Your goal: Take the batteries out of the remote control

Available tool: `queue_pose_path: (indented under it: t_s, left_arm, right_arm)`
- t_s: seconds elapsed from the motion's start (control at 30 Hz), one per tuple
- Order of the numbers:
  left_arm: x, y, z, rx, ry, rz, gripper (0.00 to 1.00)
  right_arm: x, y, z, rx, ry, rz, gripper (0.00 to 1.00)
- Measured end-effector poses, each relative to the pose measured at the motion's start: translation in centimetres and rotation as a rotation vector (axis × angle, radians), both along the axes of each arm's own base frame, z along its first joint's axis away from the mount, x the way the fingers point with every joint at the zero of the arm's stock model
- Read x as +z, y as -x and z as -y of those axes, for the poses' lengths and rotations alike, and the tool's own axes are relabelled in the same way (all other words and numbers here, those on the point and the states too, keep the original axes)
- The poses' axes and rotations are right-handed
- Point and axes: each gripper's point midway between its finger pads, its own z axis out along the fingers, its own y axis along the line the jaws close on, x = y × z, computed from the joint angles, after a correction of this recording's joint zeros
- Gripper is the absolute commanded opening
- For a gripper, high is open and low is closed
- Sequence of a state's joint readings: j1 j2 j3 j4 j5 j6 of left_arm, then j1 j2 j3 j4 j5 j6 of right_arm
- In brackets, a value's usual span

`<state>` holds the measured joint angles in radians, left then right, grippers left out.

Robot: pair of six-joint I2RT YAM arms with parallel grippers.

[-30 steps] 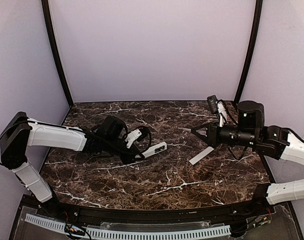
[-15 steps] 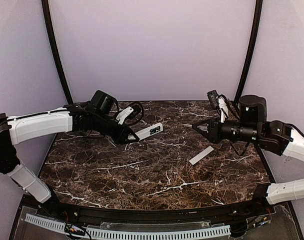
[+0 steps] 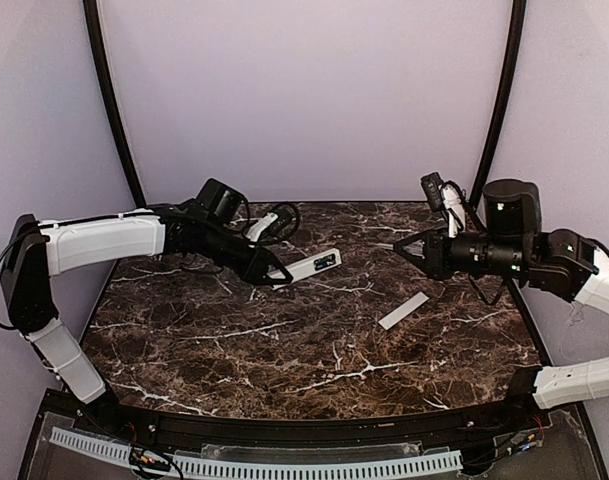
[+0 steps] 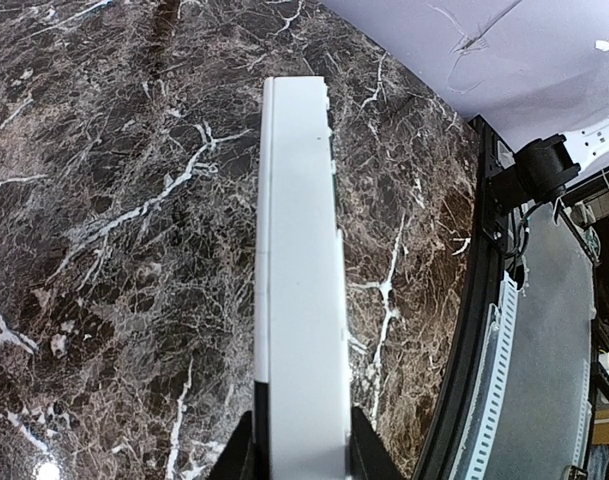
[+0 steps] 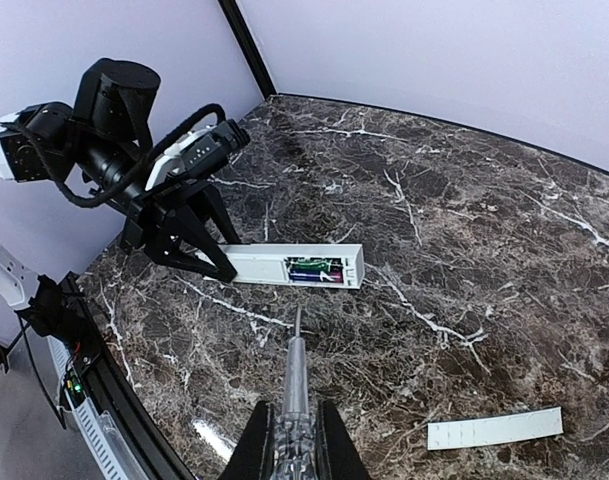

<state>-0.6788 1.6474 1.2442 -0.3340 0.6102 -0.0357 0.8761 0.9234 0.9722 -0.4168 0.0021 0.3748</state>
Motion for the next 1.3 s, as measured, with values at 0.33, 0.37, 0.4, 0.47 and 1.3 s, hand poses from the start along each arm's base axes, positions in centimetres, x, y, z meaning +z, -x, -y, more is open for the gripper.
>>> queue_pose_path:
  t_s: [0.33, 0.37, 0.4, 0.47, 1.3]
  left_arm:
    - [2.8, 1.7, -1.3, -0.008, 0.039, 0.051, 0.00]
    - [3.1, 1.8, -1.3, -0.010, 0.045, 0.056, 0.00]
    - [3.4, 1.9, -1.4, -0.012, 0.051, 0.060, 0.00]
    - [3.7, 2.0, -1.4, -0.015, 0.057, 0.062, 0.00]
    - [4.5, 4.6, -0.5, -0.110, 0.160, -0.063, 0.00]
  right_arm:
    - [1.0, -1.6, -1.9, 0.017, 0.046, 0.009, 0.00]
    - [1.2, -1.7, -2.0, 0.019, 0.047, 0.013, 0.00]
    - [1.3, -1.7, -2.1, 0.022, 0.046, 0.016, 0.00]
    - [1.4, -1.7, -2.3, 0.028, 0.047, 0.015, 0.00]
    - [0.6, -0.2, -5.3, 0.138, 0.075, -0.022, 0.00]
